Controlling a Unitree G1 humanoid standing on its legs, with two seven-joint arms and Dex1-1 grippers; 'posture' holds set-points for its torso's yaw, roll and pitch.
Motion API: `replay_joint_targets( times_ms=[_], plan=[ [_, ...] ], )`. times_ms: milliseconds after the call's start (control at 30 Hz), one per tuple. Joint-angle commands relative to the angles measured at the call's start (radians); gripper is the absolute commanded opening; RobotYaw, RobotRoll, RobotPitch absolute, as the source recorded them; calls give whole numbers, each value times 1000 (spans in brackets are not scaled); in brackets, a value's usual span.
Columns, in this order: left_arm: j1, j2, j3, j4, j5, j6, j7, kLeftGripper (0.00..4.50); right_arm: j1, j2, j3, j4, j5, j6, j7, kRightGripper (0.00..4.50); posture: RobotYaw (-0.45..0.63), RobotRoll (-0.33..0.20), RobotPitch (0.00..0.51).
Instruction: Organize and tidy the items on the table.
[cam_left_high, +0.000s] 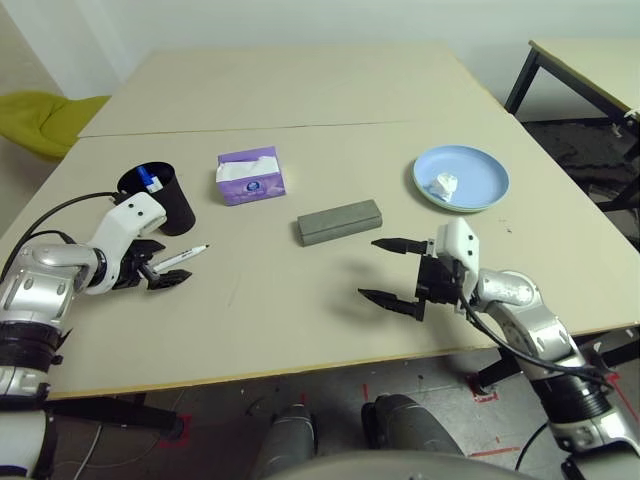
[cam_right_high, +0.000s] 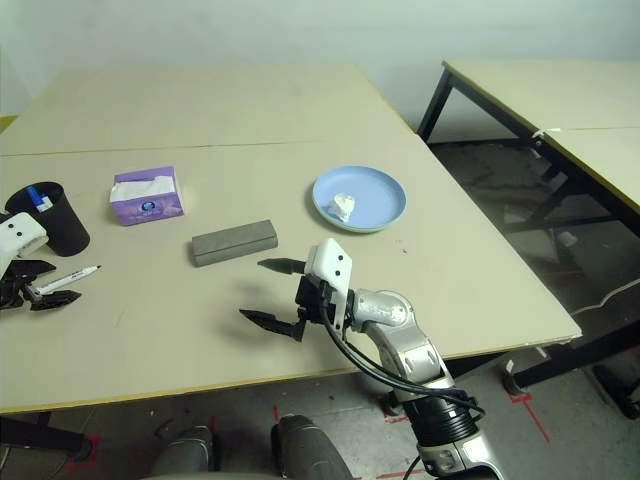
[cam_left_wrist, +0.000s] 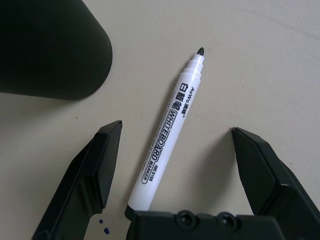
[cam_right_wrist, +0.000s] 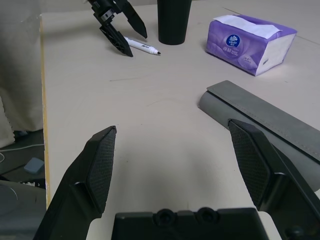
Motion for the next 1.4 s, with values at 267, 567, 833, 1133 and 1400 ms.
replay_joint_targets(
  times_ms=[267, 567, 833, 1133, 1400],
  plan=[
    [-17, -23, -39, 82, 39, -43, -44, 2562, -2, -2, 9, -29, -5, 16, -16, 4500, -149, 0, 75],
    [-27, -20, -42, 64, 29, -38, -90, 278, -13, 7, 8, -37, -1, 25, -27, 4500, -153, 0, 73],
    [135, 16, 22, -157, -115, -75, -290, 278, -13, 18, -6, -5, 8, 26, -34, 4500, -141, 0, 69],
    [192, -86, 355, -379, -421, 23, -172, 278, -24, 51, -45, 31, 39, 75, -90, 4500, -111, 0, 64],
    [210, -238, 602, -494, -547, 6, 95, 278, -24, 90, -67, 62, 32, 88, -154, 4500, -78, 0, 54]
  ],
)
